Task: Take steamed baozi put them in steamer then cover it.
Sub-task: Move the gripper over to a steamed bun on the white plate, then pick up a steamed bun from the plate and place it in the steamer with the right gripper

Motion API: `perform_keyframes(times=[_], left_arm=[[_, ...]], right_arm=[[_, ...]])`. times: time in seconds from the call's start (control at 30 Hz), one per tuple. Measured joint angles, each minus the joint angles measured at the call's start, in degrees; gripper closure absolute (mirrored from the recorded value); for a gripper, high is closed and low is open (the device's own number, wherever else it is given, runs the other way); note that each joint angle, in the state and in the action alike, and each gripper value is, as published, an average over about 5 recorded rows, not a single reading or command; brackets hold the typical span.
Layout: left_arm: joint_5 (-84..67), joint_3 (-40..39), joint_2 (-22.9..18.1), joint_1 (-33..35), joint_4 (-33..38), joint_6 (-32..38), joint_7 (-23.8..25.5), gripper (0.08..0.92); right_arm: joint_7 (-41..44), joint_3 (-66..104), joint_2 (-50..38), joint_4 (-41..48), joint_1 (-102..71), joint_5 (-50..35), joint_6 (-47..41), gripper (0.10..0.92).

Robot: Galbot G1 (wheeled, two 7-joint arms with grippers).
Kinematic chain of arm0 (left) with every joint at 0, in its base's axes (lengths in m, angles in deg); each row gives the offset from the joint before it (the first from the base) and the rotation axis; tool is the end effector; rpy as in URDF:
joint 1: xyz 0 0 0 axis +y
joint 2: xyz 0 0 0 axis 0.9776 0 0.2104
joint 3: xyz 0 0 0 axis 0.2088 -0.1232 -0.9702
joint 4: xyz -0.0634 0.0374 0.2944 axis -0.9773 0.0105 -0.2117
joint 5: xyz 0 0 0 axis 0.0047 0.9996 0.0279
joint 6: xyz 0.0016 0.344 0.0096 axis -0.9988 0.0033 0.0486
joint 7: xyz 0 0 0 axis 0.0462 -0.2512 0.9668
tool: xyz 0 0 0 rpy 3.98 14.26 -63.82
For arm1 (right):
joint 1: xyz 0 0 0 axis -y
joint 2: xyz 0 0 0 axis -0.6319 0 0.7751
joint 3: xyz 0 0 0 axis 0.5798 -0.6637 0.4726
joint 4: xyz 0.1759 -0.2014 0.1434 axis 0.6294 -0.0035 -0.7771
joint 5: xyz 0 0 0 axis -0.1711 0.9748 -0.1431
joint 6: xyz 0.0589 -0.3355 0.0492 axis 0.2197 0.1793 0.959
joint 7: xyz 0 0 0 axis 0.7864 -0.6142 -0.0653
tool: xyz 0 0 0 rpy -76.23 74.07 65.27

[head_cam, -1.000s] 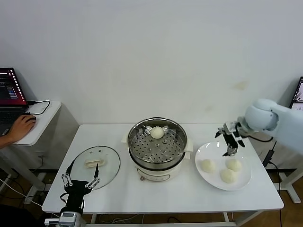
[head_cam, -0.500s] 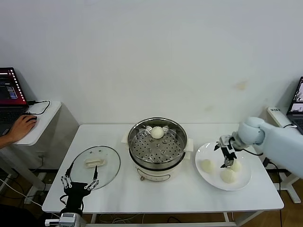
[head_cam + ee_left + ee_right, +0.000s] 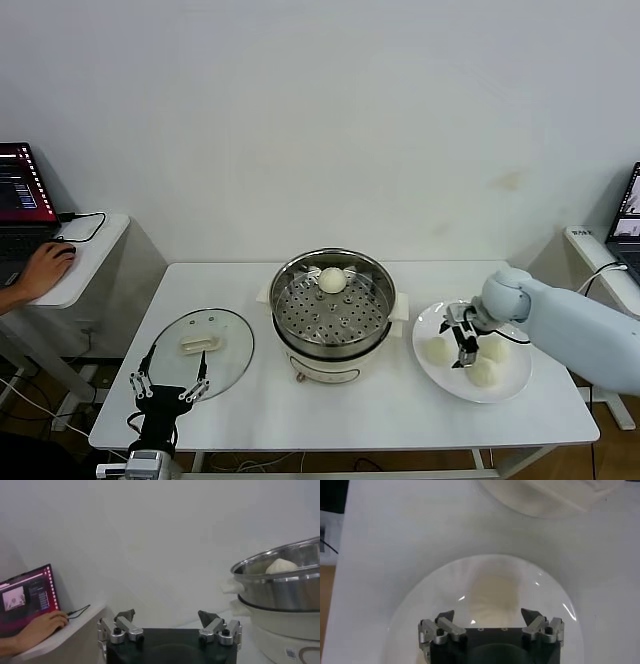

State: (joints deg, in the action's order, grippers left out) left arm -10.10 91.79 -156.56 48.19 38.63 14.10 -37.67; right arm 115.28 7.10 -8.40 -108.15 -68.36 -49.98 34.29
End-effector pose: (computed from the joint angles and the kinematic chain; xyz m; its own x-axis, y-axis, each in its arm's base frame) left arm 0.1687 0.0489 -0.2741 -0.9970 -0.0739 0.0251 -0.0607 0.9365 0.3454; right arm 0.4652 -0.1014 -0.2150 -0.1711 -0.1266 0.9771 -0.9736 -0.1305 -0.1874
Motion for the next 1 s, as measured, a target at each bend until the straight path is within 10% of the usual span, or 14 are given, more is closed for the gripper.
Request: perform_keyframes(times=[1.0], left_arm=[[0.2,-0.2,-0.1,-0.1,0.3,0.1,0.0,0.177]], right_arm=[[0.9,0.6,-0.7,-0.5,2.9,-0.6,-2.0,0.454]])
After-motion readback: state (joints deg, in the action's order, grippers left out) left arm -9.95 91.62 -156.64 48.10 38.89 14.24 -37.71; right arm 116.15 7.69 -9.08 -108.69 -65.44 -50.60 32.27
